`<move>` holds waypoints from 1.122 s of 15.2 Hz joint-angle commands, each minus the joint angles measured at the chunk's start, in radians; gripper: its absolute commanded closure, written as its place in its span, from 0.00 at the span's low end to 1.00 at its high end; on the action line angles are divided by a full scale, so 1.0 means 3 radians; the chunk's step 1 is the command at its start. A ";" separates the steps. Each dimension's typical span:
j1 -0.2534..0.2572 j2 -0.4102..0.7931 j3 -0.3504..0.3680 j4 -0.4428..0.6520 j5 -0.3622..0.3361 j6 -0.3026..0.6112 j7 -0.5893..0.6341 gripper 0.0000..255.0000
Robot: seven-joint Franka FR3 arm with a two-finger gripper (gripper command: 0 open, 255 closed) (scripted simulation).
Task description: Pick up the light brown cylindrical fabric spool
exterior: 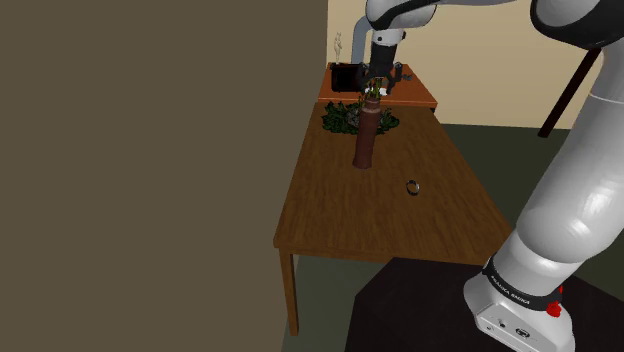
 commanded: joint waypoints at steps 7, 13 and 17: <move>-0.0028 0.0163 -0.0015 -0.0144 0.0058 0.0308 -0.0005 0.00; -0.0027 0.0167 -0.0014 -0.0163 0.0059 0.0332 -0.0004 1.00; -0.0027 0.0166 -0.0014 -0.0163 0.0059 0.0330 -0.0004 1.00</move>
